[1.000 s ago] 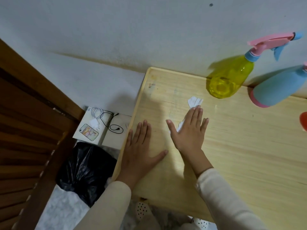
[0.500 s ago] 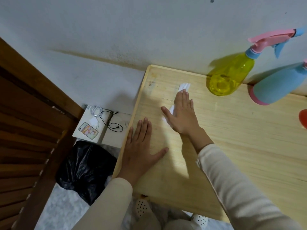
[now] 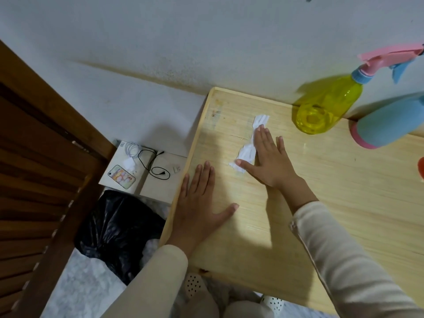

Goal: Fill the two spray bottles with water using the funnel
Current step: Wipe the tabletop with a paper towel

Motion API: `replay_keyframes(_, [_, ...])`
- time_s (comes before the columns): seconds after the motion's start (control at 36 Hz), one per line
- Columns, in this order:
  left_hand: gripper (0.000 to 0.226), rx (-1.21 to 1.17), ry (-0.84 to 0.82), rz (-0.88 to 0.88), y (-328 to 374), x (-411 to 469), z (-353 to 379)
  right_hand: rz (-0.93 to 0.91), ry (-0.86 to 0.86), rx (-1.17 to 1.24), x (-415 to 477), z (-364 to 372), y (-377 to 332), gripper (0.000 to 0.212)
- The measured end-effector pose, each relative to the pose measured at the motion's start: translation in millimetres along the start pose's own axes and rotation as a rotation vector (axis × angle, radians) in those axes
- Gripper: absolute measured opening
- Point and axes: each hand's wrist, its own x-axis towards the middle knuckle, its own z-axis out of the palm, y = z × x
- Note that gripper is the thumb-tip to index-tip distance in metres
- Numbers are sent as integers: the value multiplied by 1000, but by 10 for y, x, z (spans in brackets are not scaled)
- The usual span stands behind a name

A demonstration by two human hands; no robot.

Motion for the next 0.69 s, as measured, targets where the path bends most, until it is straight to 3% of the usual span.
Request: replay_keyframes(0.69, [100,-7,41,-6,-2,10,83,-3,2,-45,466,-30,-204,100])
